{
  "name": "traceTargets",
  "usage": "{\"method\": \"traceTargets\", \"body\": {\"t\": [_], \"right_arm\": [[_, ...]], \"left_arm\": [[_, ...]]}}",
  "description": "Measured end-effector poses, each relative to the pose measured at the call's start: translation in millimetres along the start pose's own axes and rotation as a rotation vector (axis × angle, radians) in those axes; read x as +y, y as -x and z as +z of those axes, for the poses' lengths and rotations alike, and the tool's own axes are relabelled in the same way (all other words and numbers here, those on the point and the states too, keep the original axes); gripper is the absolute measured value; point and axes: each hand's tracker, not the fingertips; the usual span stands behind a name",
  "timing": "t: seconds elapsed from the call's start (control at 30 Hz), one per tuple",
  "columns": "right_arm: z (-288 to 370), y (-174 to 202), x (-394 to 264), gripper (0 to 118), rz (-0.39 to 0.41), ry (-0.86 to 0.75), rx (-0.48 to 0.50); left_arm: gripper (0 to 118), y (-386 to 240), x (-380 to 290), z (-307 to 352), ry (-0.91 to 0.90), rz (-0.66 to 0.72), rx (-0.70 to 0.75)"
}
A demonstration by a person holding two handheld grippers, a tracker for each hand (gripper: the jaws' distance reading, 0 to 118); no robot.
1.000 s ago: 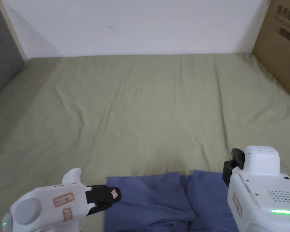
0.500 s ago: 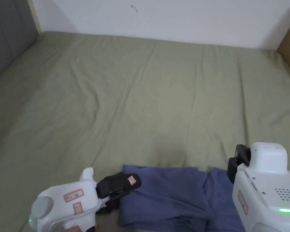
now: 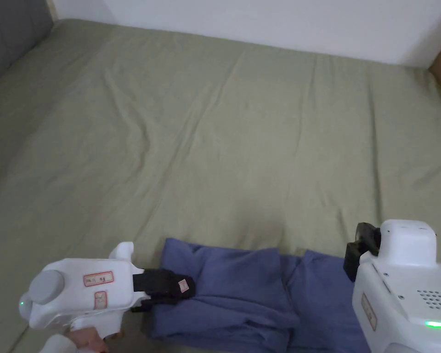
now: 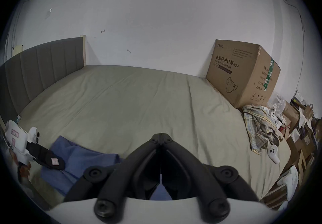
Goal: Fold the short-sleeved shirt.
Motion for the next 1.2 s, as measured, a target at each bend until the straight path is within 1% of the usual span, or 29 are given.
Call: {"method": "traceTargets", "body": {"t": [0.17,0.33,0.5,0.57,0.67,0.7,0.73,0.8,0.93,1.03,1.13,1.17,1.2], "right_arm": [[1.1,1.9,-1.6,1,0.003,-0.006,0.0],[2.3,7.5,-6.0,1,0.0,-0.002,0.013],[4.1,7.9,-7.5,1,-0.003,0.001,0.03],[5.9,3.8,-7.2,1,-0.015,-0.002,0.034],[7.4,-5.6,-6.3,1,-0.046,-0.005,0.037],[7.8,-9.0,-6.7,1,-0.055,-0.006,0.036],[8.5,-13.1,-7.2,1,-0.066,-0.007,0.036],[10.6,-21.6,-9.9,1,-0.094,-0.01,0.039],[13.0,-42.6,-17.7,1,-0.162,0.0,0.045],[15.5,-57.4,-23.1,1,-0.178,0.0,0.028],[18.4,-70.1,-28.5,1,-0.175,-0.007,0.0],[18.7,-74.3,-30.1,1,-0.178,-0.005,-0.006],[18.8,-78.9,-31.5,1,-0.187,0.001,-0.008]], "left_arm": [[10,12.8,24.5,68.2,-0.076,-0.029,0.123],[10,16.4,34.7,115.1,-0.122,-0.046,0.248],[10,4.1,29.1,117.4,-0.124,-0.049,0.278],[10,-9.1,28.2,114.1,-0.136,-0.064,0.324],[10,-46.0,28.1,110.7,-0.143,-0.08,0.383],[10,-59.2,28.6,109.9,-0.137,-0.096,0.423],[10,-79.4,27.8,107.5,-0.142,-0.127,0.455],[10,-117.7,23.6,99.8,-0.153,-0.197,0.47],[10,-189.1,9.1,61.9,-0.12,-0.323,0.427],[10,-224.1,-3.9,15.0,-0.062,-0.392,0.393],[10,-236.3,-16.8,-43.8,-0.009,-0.388,0.343],[11,-235.9,-21.2,-65.9,0.011,-0.381,0.35],[15,-234.9,-26.6,-83.9,0.031,-0.373,0.371]]}}
